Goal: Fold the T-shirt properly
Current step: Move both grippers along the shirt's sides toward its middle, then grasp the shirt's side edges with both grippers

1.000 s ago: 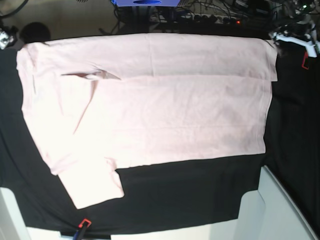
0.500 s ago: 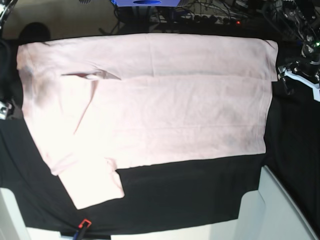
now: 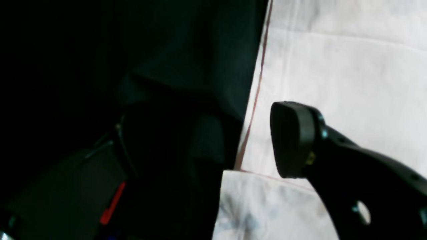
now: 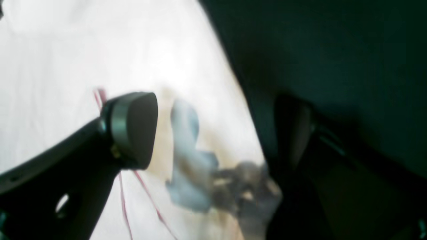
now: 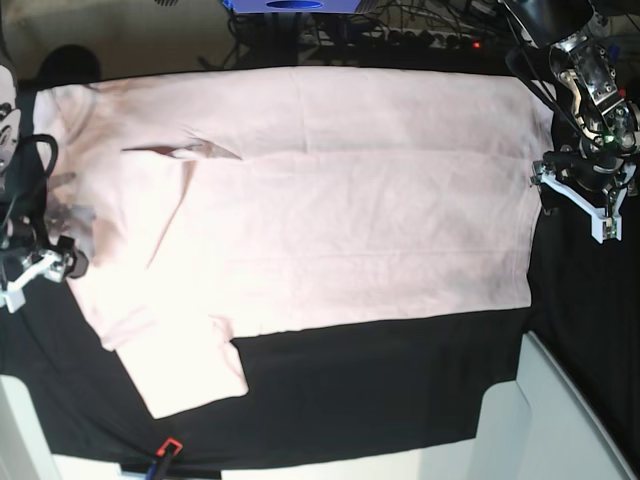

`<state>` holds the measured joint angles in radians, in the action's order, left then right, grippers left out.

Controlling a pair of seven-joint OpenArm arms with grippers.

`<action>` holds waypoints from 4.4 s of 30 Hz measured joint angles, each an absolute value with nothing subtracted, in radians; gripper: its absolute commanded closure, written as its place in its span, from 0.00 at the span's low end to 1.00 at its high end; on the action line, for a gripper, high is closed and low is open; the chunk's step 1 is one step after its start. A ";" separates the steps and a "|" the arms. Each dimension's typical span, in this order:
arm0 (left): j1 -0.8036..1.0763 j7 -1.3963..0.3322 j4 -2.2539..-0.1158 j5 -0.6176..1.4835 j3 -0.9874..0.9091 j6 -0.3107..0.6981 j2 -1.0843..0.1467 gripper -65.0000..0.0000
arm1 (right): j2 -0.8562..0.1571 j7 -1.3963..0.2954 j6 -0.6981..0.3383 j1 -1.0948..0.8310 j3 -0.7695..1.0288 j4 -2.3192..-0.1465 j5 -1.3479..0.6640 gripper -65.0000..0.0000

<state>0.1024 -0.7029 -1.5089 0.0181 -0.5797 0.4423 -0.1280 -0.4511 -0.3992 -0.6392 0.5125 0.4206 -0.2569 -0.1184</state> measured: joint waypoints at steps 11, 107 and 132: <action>0.052 -0.702 -1.453 0.016 -0.580 0.442 -0.130 0.19 | -0.439 -0.362 -0.603 0.512 0.421 -0.253 -0.075 0.36; -0.299 -0.636 -0.896 0.023 -0.523 0.427 -0.133 0.28 | -0.402 -0.348 -0.601 0.479 0.318 -0.305 -0.086 1.00; -0.276 -0.607 -0.929 0.028 -0.522 0.431 -0.159 1.00 | -0.396 -0.375 -0.603 0.462 0.319 -0.364 -0.074 1.00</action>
